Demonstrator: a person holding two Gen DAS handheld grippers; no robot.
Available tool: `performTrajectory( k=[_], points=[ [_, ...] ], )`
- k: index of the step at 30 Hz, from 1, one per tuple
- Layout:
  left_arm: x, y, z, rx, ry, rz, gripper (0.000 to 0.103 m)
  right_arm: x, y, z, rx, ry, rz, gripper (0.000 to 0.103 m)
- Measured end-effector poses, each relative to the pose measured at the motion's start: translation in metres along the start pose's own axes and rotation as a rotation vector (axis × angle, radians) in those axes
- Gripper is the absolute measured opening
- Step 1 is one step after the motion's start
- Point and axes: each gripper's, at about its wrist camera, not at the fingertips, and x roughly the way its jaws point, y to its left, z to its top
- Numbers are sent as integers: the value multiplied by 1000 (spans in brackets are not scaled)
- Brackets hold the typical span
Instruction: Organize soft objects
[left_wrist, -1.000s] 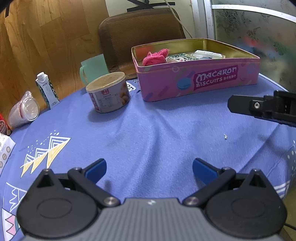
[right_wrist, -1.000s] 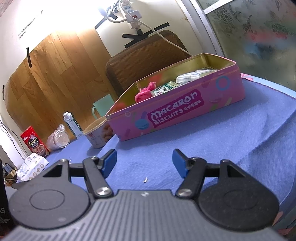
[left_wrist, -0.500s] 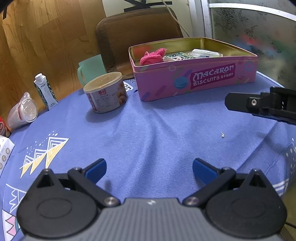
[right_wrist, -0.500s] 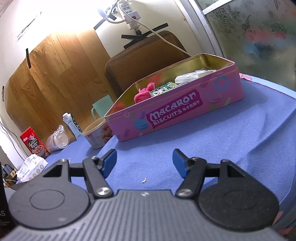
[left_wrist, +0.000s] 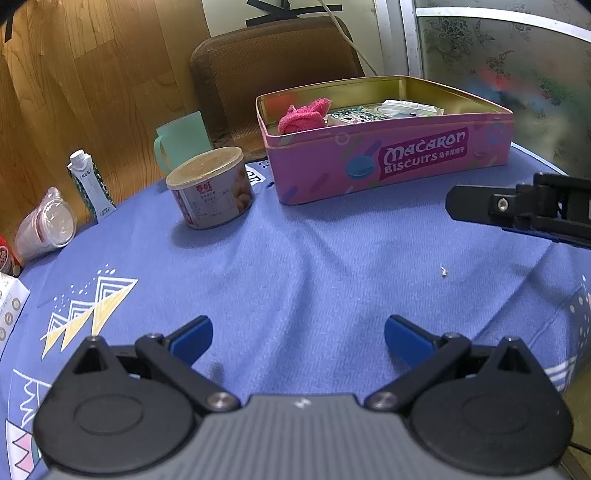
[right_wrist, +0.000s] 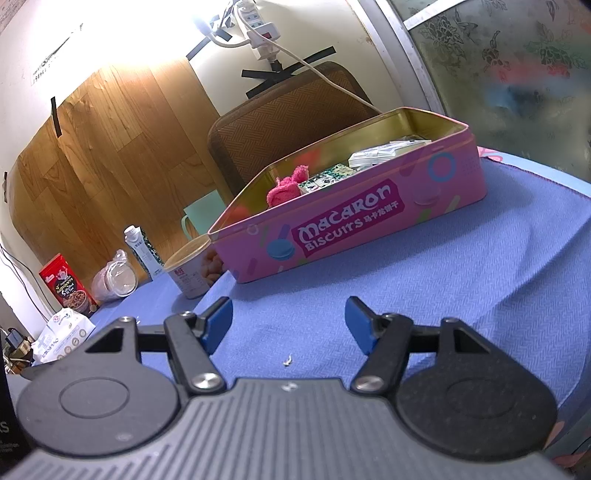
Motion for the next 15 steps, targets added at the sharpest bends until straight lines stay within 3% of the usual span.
performTrajectory(
  k=[15],
  points=[
    [1, 0, 1, 10, 3, 4, 103, 0, 0, -1, 8, -5, -12, 71]
  ],
)
